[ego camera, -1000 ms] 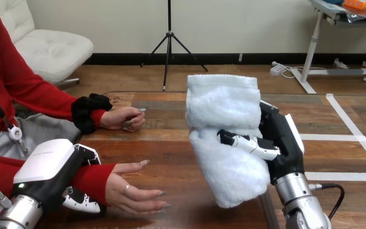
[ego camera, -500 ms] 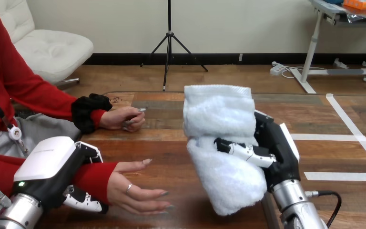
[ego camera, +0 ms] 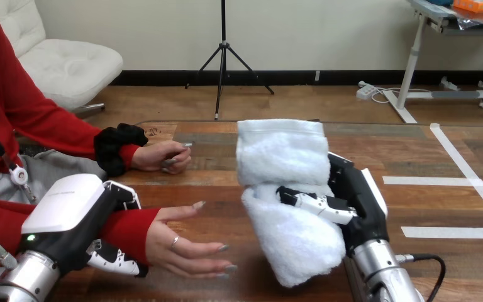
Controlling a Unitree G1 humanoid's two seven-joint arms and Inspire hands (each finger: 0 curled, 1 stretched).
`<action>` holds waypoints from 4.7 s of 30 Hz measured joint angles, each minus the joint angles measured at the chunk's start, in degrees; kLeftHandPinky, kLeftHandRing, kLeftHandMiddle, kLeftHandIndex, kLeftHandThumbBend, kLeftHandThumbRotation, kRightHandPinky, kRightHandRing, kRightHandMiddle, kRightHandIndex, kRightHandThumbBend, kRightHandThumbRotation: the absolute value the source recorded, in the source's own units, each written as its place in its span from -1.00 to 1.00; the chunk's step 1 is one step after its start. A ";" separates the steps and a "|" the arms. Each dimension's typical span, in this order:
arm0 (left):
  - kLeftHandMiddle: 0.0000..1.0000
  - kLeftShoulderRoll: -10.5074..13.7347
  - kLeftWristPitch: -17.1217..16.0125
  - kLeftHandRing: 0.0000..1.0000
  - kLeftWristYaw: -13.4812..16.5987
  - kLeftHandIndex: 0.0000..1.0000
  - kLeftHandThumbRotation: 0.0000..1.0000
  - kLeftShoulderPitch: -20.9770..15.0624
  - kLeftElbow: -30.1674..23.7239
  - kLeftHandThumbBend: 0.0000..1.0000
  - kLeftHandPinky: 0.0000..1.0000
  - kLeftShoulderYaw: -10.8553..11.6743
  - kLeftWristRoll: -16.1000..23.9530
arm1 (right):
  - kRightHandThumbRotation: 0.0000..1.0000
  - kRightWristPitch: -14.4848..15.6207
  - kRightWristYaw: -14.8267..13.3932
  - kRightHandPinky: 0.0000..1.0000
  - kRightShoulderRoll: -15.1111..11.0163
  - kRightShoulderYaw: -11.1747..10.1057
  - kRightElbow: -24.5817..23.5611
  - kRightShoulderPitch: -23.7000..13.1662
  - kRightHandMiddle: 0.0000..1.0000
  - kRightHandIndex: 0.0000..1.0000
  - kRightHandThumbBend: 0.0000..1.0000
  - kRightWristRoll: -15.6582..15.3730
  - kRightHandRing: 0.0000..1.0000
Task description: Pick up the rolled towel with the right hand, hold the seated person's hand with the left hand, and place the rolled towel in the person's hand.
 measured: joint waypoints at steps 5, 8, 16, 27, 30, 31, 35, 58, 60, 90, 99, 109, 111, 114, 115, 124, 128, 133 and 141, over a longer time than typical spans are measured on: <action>-0.30 -0.03 0.00 -0.39 -0.39 -0.28 -1.00 0.00 -1.06 0.92 -0.46 0.15 -0.23 | -1.00 -0.29 -1.22 -0.31 0.76 0.28 1.25 -0.95 -0.10 -0.11 0.59 -1.23 -0.22; -0.30 -0.08 0.00 -0.39 -0.55 -0.28 -1.00 -0.01 -1.72 0.92 -0.46 0.33 -0.33 | -1.00 -0.45 -1.75 -0.29 1.22 0.34 1.95 -1.52 -0.09 -0.11 0.59 -1.63 -0.21; -0.30 -0.20 -0.34 -0.39 -0.75 -0.29 -1.00 -0.37 -2.79 0.93 -0.47 0.63 -0.76 | -1.00 -1.45 -2.84 -0.28 2.64 1.36 3.94 -2.90 -0.10 -0.12 0.61 -3.31 -0.21; -0.30 -0.29 -1.02 -0.39 -0.80 -0.28 -1.00 -1.82 -2.84 0.89 -0.47 0.66 -1.14 | -1.00 -5.01 -5.13 -0.30 4.96 3.65 6.22 -3.78 -0.12 -0.14 0.59 -7.14 -0.23; -0.30 -0.31 -1.25 -0.39 -0.79 -0.28 -1.00 -2.15 -2.83 0.88 -0.47 0.66 -1.15 | -1.00 -5.65 -6.15 -0.30 5.62 4.28 6.36 -3.85 -0.12 -0.14 0.59 -8.38 -0.23; -0.30 -0.31 -1.34 -0.39 -0.79 -0.28 -1.00 -2.25 -2.82 0.88 -0.47 0.66 -1.15 | -1.00 -5.92 -6.41 -0.30 5.83 4.47 6.41 -3.87 -0.12 -0.14 0.59 -8.71 -0.23; -0.29 -0.31 -1.71 -0.39 -0.79 -0.28 -1.00 -2.59 -2.68 0.88 -0.48 0.66 -1.12 | -1.00 -6.95 -7.09 -0.30 6.25 5.10 6.57 -3.89 -0.12 -0.14 0.58 -9.87 -0.23; -0.28 -1.13 -3.72 -0.39 -0.30 -0.27 -1.00 -4.90 0.80 0.84 -0.49 0.64 -1.03 | -1.00 -8.81 -7.55 -0.33 7.86 7.98 6.65 -3.89 -0.14 -0.17 0.61 -11.03 -0.25; -0.28 -1.19 -3.76 -0.39 -0.17 -0.27 -1.00 -5.20 1.10 0.83 -0.49 0.64 -1.02 | -1.00 -8.92 -7.82 -0.32 7.88 8.24 6.65 -3.89 -0.14 -0.17 0.61 -11.06 -0.24; -0.26 -1.49 -6.47 -0.37 1.49 -0.24 -1.00 -8.71 4.34 0.80 -0.47 0.57 -0.79 | -1.00 -9.37 -7.52 -0.31 7.94 8.82 6.61 -3.77 -0.14 -0.17 0.61 -9.72 -0.24; -0.26 -1.50 -7.02 -0.36 2.01 -0.23 -1.00 -9.10 4.91 0.78 -0.46 0.56 -0.63 | -1.00 -9.37 -7.76 -0.32 7.94 8.84 6.61 -3.77 -0.15 -0.17 0.62 -9.98 -0.25; -0.25 -1.51 -8.76 -0.35 2.66 -0.23 -1.00 -9.56 6.48 0.78 -0.44 0.53 -0.67 | -1.00 -9.37 -7.79 -0.33 7.93 8.86 6.61 -3.76 -0.14 -0.16 0.60 -10.31 -0.26; -0.24 -1.52 -8.90 -0.35 2.79 -0.22 -1.00 -9.61 6.62 0.78 -0.44 0.51 -0.67 | -1.00 -9.38 -7.70 -0.33 7.93 8.86 6.61 -3.76 -0.14 -0.16 0.60 -10.31 -0.26; -0.24 -1.52 -8.96 -0.34 2.91 -0.22 -1.00 -9.67 6.65 0.77 -0.43 0.50 -0.63 | -1.00 -9.38 -7.63 -0.33 7.93 8.86 6.61 -3.76 -0.15 -0.16 0.59 -10.31 -0.26; -0.24 -1.52 -9.01 -0.34 2.94 -0.22 -1.00 -9.71 6.66 0.77 -0.43 0.49 -0.63 | -1.00 -9.38 -7.62 -0.33 7.93 8.86 6.61 -3.76 -0.14 -0.16 0.59 -10.31 -0.26; -0.23 -1.53 -9.60 -0.33 3.17 -0.22 -1.00 -9.95 7.00 0.77 -0.43 0.44 -0.64 | -1.00 -9.37 -7.53 -0.32 7.93 8.81 6.61 -3.76 -0.14 -0.16 0.59 -10.23 -0.25; -0.22 -1.54 -9.81 -0.32 3.30 -0.21 -1.00 -10.04 7.23 0.77 -0.42 0.33 -0.64 | -1.00 -9.37 -7.20 -0.31 7.93 8.75 6.61 -3.76 -0.14 -0.16 0.59 -10.03 -0.25; -0.20 -1.57 -10.10 -0.30 3.35 -0.18 -1.00 -10.20 7.67 0.77 -0.39 0.30 -0.66 | -1.00 -9.37 -7.11 -0.30 7.93 8.68 6.61 -3.76 -0.13 -0.15 0.61 -9.79 -0.23; -0.12 -1.56 -11.78 -0.21 4.59 -0.11 -1.00 -10.47 9.11 0.78 -0.29 0.30 -0.62 | -1.00 -9.09 -7.35 -0.20 7.93 8.60 6.42 -3.77 -0.03 -0.07 0.67 -9.71 -0.10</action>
